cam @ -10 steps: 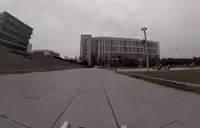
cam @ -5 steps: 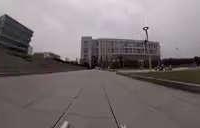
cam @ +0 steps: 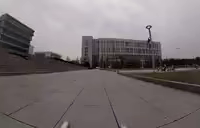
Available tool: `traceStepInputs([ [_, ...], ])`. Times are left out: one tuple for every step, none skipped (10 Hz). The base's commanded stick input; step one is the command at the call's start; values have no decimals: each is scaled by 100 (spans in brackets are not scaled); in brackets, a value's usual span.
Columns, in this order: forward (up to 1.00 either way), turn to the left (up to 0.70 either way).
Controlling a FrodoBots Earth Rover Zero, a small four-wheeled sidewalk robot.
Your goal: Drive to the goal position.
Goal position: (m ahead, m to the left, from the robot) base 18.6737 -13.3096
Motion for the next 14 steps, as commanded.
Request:
traceStepInputs([
  [70, 0],
  [70, 0],
  [70, 0],
  [70, 0],
  [70, 0],
  [70, 0],
  [70, -7],
  [70, -20],
  [70, -18],
  [70, -9],
  [70, 0],
  [70, 0],
  [70, 0],
  [70, 0],
])
